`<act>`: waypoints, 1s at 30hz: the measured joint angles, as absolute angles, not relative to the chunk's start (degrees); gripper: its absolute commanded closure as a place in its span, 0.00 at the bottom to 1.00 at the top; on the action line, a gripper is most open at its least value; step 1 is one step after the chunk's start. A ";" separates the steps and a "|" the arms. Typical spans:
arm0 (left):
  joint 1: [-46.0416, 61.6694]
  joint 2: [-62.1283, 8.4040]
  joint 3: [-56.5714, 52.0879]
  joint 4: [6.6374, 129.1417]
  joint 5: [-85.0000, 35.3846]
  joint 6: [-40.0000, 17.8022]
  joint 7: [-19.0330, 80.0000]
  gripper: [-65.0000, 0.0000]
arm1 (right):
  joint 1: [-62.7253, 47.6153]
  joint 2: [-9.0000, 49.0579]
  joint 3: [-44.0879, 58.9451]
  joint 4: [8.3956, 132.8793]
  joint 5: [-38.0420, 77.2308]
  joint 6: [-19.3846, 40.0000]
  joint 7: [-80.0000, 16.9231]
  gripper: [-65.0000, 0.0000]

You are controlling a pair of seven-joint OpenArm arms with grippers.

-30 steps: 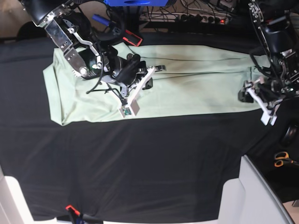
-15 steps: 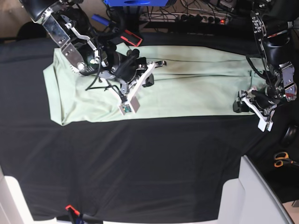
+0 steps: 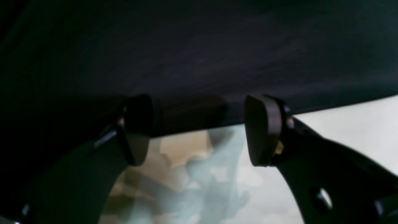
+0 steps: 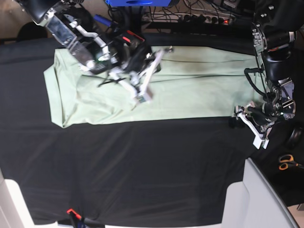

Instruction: Fold the T-shirt properly

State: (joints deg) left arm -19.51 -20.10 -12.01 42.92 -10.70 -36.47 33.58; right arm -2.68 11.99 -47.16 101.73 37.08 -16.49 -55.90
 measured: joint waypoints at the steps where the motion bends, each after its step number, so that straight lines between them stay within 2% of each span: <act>1: -19.20 -19.97 -13.47 44.45 -10.70 -36.45 33.98 0.31 | -1.17 11.94 -49.95 101.80 37.32 -16.25 -56.99 1.00; 2: -18.96 -19.92 -15.51 46.61 -10.72 -36.47 35.66 0.33 | 0.01 11.64 -52.14 101.91 37.54 -15.99 -57.98 1.00; 4: -17.89 -20.23 -20.43 52.01 -10.76 -36.47 39.79 0.45 | 2.04 11.18 -54.98 102.17 37.47 -15.97 -58.57 1.00; 8: -12.32 -21.71 -28.64 65.69 -9.87 -36.16 44.03 0.94 | 3.77 10.74 -56.23 102.06 37.06 -16.19 -58.67 1.00; 9: -10.57 -21.74 -29.67 68.79 -9.58 -36.25 44.21 1.00 | 3.79 10.52 -56.23 102.02 37.10 -16.19 -58.72 1.00; 14: 2.94 -22.68 -26.87 84.09 -10.66 -36.64 43.97 0.99 | 4.23 10.24 -56.05 101.58 37.10 -16.16 -58.43 1.00; 17: 10.74 -21.98 -25.36 90.00 -10.76 -39.51 45.08 0.98 | 4.43 10.22 -56.01 99.37 37.10 -16.14 -58.28 1.00; 19: 13.37 -21.37 -25.39 92.42 -11.53 -40.60 51.68 0.97 | 4.51 10.26 -56.05 98.70 36.93 -16.23 -58.43 1.00; 21: 13.69 -21.43 -25.78 92.86 -10.72 -40.49 56.77 0.86 | 4.45 10.28 -56.05 98.70 37.12 -16.23 -57.32 1.00; 24: 16.40 -21.28 -28.91 94.21 -11.88 -40.38 55.96 0.59 | 4.40 10.31 -56.01 98.70 37.10 -16.56 -56.23 1.00; 26: 19.09 -21.28 -29.71 97.08 -10.31 -40.38 57.69 0.49 | 4.36 10.35 -56.01 98.70 37.10 -16.56 -55.42 1.00; 30: 22.55 -21.61 -29.45 103.44 -11.68 -40.40 57.12 0.47 | 4.29 10.28 -56.01 98.67 37.12 -16.56 -55.44 1.00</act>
